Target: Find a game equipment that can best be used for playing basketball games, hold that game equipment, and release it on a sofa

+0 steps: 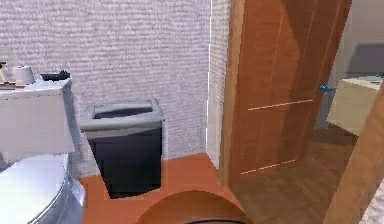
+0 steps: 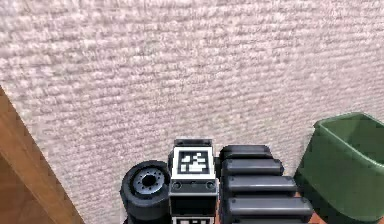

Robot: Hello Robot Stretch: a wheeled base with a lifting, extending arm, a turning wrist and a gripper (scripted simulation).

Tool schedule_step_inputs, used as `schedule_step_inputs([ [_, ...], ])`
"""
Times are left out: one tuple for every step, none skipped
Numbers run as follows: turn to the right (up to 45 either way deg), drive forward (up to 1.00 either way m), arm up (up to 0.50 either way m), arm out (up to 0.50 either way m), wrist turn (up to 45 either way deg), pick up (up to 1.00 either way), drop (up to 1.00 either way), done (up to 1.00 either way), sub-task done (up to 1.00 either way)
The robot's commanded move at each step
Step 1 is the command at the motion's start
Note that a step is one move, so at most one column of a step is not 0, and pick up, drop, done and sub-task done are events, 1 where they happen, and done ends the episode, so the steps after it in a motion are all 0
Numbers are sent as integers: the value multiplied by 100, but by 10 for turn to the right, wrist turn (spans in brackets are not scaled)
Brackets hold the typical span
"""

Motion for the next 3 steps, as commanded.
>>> schedule_step_inputs([
  [120,0,0,0,0,0,0,0,0],
  [0,85,0,0,0,0,0,0,0],
  [450,0,0,0,0,0,0,0,0],
])
